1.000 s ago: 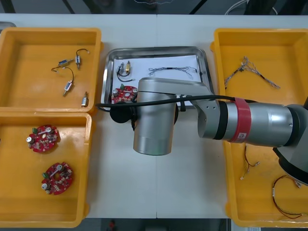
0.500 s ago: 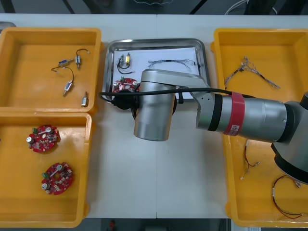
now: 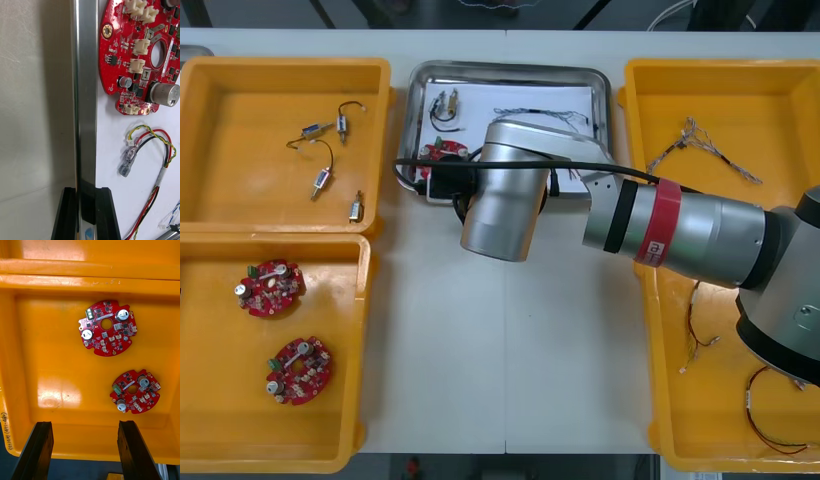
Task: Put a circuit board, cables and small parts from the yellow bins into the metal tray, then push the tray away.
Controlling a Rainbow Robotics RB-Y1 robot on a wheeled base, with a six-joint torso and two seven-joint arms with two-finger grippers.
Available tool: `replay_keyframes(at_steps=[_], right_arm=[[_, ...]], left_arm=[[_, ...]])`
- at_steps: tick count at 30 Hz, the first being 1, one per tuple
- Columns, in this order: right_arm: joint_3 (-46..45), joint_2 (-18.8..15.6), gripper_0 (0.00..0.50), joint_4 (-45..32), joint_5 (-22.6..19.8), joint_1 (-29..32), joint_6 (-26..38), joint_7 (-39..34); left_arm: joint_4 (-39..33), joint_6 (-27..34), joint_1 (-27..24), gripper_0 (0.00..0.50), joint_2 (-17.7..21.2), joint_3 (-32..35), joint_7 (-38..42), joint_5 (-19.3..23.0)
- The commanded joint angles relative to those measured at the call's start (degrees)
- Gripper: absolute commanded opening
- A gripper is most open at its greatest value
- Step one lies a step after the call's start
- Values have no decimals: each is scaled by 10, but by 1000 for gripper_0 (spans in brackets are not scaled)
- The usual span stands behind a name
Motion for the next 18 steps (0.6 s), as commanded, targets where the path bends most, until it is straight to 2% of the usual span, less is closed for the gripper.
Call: replay_keyframes(at_steps=[1,18], right_arm=[[-19,14,0,10,-1,-33,-23,24],[-19,17,0,45,19,-41,-86,58]], left_arm=[[-15,3,12,500,22,16,-47,4],[-15,3,12,500,22,16,-47,4]])
